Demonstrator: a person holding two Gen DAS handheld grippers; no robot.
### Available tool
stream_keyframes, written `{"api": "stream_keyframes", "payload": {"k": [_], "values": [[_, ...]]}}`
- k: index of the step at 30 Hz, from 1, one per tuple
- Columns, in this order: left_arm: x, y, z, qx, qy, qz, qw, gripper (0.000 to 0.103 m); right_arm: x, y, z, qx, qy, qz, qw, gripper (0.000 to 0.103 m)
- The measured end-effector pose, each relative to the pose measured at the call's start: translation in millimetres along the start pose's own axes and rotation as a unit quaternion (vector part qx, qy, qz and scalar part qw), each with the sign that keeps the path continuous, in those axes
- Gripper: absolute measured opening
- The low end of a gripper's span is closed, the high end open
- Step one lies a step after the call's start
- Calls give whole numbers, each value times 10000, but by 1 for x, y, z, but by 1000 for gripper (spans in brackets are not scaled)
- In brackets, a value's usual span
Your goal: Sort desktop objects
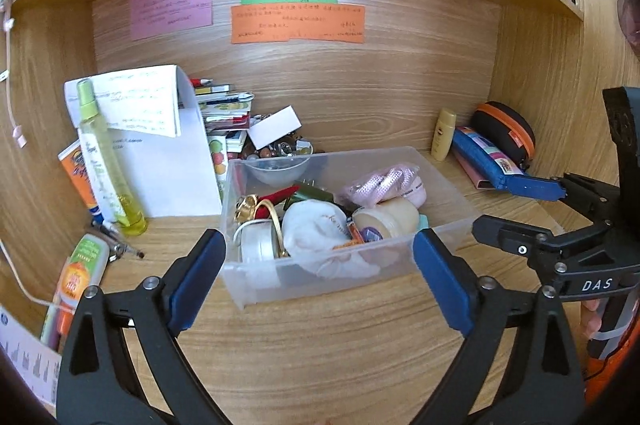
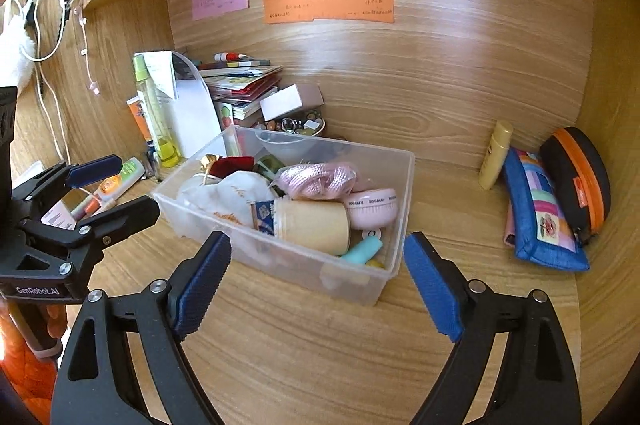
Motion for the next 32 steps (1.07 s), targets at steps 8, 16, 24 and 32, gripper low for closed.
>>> {"api": "stream_keyframes", "payload": {"k": [8,16,24,32], "values": [[8,-28,0,-98,-178,215,9996,96,10,-25,-9,17,-54,113,9999,87],[15,-40,4,-17,-258,271,9993,96,16,-41,-15,-4,-85,196,9998,87],[19,-47,2,-42,-328,462,9984,96,21,-45,-15,-26,-68,184,9998,88],[16,-51,3,-85,-295,511,9982,97,22,-41,-9,-60,-2,128,9999,88]]}}
Point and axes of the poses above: each gripper's, at about its wrist camera, not at the fingertips, and y roughly the way its jaws point, z to its right, x to its underside, the point moved 1 cm from there along y, roughly the way its jaws point, and after that the axes turned 5 degrees about z, right-handed, at the moved point
